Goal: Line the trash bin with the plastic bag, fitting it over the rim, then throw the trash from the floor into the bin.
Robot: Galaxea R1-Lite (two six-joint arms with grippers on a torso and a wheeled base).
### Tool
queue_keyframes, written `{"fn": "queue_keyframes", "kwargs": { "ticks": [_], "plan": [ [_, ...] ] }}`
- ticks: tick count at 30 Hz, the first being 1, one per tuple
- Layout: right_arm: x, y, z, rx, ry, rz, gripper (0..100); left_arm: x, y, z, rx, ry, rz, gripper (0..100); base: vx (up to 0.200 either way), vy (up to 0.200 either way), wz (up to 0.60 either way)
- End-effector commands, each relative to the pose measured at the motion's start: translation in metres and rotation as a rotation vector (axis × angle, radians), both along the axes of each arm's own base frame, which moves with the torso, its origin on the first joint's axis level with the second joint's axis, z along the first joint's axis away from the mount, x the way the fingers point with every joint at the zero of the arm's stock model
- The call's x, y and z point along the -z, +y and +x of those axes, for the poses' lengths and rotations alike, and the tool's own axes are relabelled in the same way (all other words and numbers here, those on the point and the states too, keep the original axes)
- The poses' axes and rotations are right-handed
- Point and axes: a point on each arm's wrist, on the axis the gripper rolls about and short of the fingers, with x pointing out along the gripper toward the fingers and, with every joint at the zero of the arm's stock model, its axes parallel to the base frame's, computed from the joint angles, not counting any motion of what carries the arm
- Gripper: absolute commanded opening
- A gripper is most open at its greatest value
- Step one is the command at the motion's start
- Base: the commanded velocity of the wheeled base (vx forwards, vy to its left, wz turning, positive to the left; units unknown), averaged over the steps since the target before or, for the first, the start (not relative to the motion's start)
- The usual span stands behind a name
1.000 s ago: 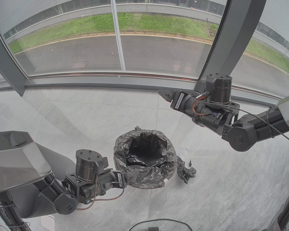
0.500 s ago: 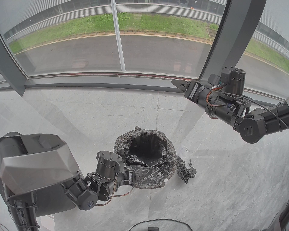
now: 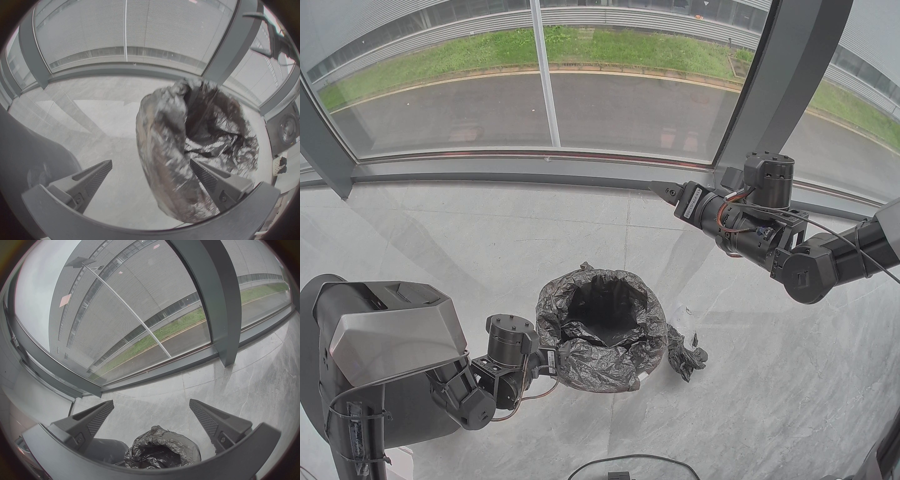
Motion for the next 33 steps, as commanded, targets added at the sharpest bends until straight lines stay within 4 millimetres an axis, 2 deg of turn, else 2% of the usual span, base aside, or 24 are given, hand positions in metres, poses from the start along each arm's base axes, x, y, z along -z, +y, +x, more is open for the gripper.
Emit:
{"fn": "queue_keyframes", "kwargs": {
  "ticks": [1,4,7,10,11,12,14,15,16,18,23,26,33],
  "plan": [
    [0.015,0.005,0.006,-0.001,0.030,-0.023,100,-0.014,-0.005,-0.012,0.029,-0.056,-0.032,100,0.000,0.000,0.00],
    [0.021,0.008,0.007,-0.002,0.042,-0.032,100,-0.030,-0.011,-0.023,0.057,-0.093,-0.062,100,0.000,0.000,0.00],
    [0.032,0.011,0.011,-0.002,0.063,-0.051,100,-0.056,-0.014,-0.034,0.081,-0.147,-0.110,100,0.000,0.000,0.00],
    [0.054,0.015,0.016,-0.006,0.100,-0.108,100,-0.081,-0.016,-0.046,0.102,-0.198,-0.167,100,0.000,0.000,0.00],
    [0.067,0.015,0.021,0.002,0.116,-0.152,100,-0.093,-0.015,-0.050,0.113,-0.226,-0.189,100,0.000,0.000,0.00],
    [0.071,0.016,0.022,0.005,0.120,-0.162,100,-0.095,-0.015,-0.051,0.114,-0.232,-0.193,100,0.000,0.000,0.00],
    [0.102,0.016,0.035,0.063,0.155,-0.263,100,-0.114,-0.010,-0.058,0.126,-0.277,-0.229,100,0.000,0.000,0.00],
    [0.104,0.015,0.036,0.066,0.156,-0.269,100,-0.115,-0.010,-0.058,0.127,-0.277,-0.232,100,0.000,0.000,0.00],
    [0.120,0.012,0.047,0.105,0.163,-0.336,100,-0.123,-0.005,-0.061,0.142,-0.293,-0.260,100,0.000,0.000,0.00],
    [0.138,0.006,0.059,0.158,0.171,-0.419,100,-0.131,0.003,-0.066,0.157,-0.295,-0.302,100,0.000,0.000,0.00],
    [0.156,0.000,0.074,0.209,0.171,-0.516,100,-0.147,0.022,-0.066,0.174,-0.335,-0.344,100,0.000,0.000,0.00],
    [0.166,0.001,0.079,0.204,0.179,-0.559,100,-0.159,0.044,-0.062,0.155,-0.374,-0.361,100,0.000,0.000,0.00],
    [0.181,0.007,0.090,0.204,0.180,-0.617,100,-0.160,0.056,-0.055,0.140,-0.378,-0.360,100,0.000,0.000,0.00]
  ]
}}
